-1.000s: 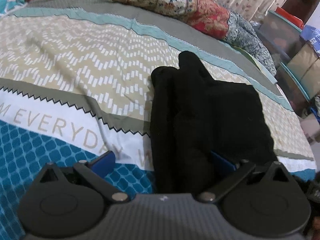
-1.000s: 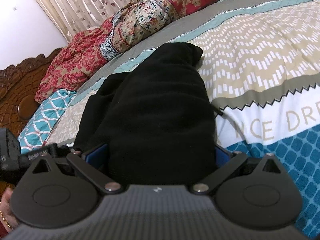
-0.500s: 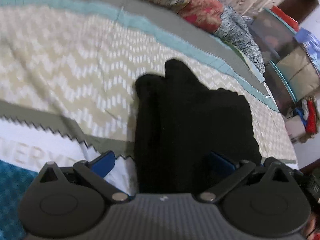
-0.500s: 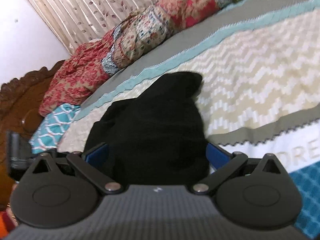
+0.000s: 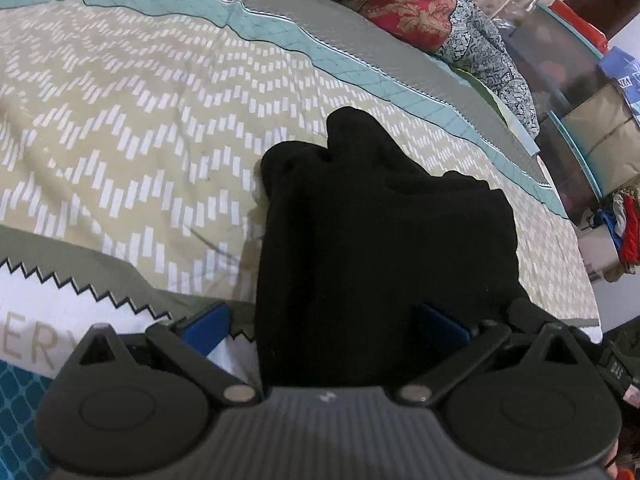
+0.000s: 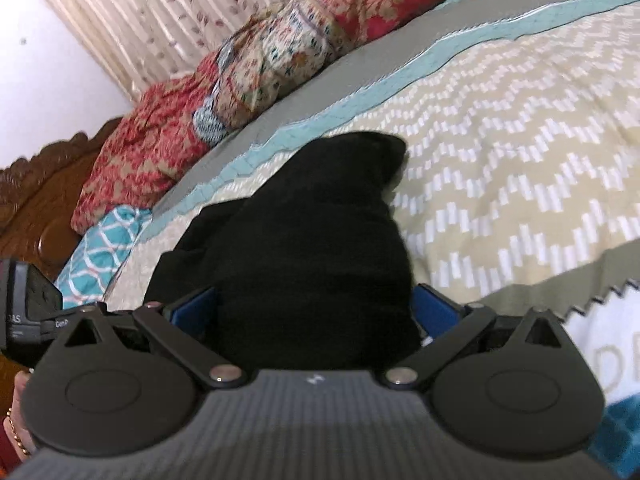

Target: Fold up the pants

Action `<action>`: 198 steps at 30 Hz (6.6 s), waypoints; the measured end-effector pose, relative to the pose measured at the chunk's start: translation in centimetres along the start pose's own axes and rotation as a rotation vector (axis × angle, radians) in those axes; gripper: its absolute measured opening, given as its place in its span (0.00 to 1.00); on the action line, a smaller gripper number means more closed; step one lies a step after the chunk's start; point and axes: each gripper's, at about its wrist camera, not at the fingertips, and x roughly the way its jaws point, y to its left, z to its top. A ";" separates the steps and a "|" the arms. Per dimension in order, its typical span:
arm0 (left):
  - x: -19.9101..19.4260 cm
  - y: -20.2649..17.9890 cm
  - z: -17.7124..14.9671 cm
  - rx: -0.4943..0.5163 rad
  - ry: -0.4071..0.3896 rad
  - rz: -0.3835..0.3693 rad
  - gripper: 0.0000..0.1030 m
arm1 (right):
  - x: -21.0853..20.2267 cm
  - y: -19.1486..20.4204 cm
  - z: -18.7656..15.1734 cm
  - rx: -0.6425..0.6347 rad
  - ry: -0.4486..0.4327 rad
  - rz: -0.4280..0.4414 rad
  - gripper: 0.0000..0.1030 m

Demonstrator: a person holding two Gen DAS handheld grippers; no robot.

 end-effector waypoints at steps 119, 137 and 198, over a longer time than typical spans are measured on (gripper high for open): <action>-5.3 -15.6 -8.6 0.264 -0.199 0.588 1.00 | -6.9 4.0 -1.3 -0.310 -0.047 -0.406 1.00; -6.4 -13.9 -8.9 0.183 -0.182 0.590 1.00 | -8.7 5.2 -1.5 -0.233 -0.030 -0.399 1.00; -8.8 -18.9 -9.3 0.303 -0.233 0.611 1.00 | -12.8 7.1 1.0 -0.276 -0.206 -0.376 1.00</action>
